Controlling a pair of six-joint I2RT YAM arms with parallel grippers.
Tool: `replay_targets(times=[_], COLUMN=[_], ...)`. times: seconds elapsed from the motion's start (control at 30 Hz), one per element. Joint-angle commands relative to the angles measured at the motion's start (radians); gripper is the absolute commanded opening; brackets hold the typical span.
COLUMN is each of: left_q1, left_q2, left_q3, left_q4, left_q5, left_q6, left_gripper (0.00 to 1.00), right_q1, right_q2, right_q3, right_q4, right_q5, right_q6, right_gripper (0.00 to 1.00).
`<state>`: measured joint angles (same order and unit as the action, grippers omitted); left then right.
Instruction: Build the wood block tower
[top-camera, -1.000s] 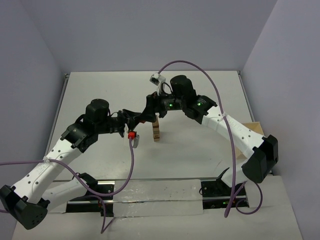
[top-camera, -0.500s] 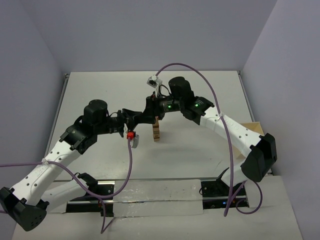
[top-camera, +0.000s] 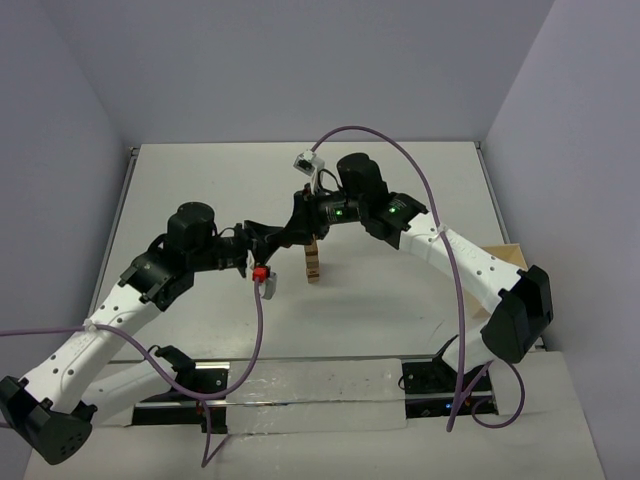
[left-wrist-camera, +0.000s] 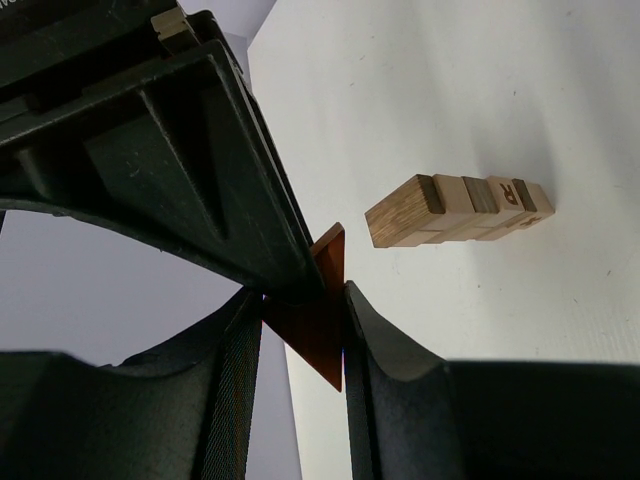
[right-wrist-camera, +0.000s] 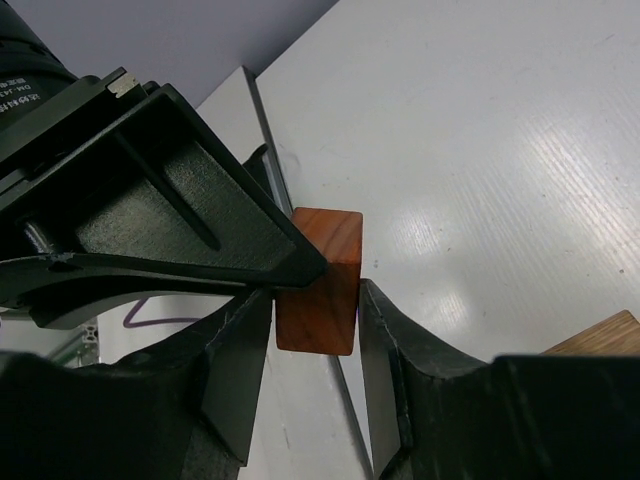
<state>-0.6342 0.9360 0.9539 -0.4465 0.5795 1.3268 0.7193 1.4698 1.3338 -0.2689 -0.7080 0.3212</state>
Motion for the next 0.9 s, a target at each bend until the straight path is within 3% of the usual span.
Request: replay_targets(times=[0.0,0.2,0.23,0.33,0.37,0.4,0.6,0.77,0.87], left_q1=[-0.009,-0.009,-0.009,-0.009,-0.009,-0.007,0.038,0.106,0.177], left_q2=[-0.016,-0.016,-0.016,-0.022,-0.025,-0.030,-0.108,-0.167,-0.206], left_q3=[-0.004,-0.009,-0.013,-0.023,-0.023,-0.021,0.003,0.029,0.020], left_q4=[0.043,0.057,0.059,0.084,0.096,0.100,0.082,0.078,0.116], left_q5=[0.042,0.039,0.034,0.011,-0.006,-0.038,-0.182,-0.283,-0.505], left_q6=[0.008,-0.001,-0.010,-0.058,-0.090,-0.134,-0.493,-0.819,-1.089], left_gripper=[0.00,0.01,0.05,0.50,0.80,0.99,0.99,0.99,0.99], right_q1=[0.006,0.006,0.006,0.006,0.006,0.006,-0.008,-0.020,-0.008], right_q2=[0.000,0.004,0.002,-0.008,-0.015,-0.030,-0.161,-0.224,-0.236], right_q3=[0.011,0.015,0.015,0.018,0.018,0.018,-0.022,-0.053,-0.018], right_q4=[0.055,0.051,0.050,0.040,0.029,0.011,-0.105,-0.139,-0.191], right_q5=[-0.022,-0.027,-0.029,-0.018,-0.004,0.019,0.275,0.493,0.713], right_q6=[0.006,0.004,0.002,-0.004,-0.010,-0.021,-0.080,-0.004,0.087], right_gripper=[0.35,0.03,0.01,0.00,0.00,0.00,0.00,0.00,0.00])
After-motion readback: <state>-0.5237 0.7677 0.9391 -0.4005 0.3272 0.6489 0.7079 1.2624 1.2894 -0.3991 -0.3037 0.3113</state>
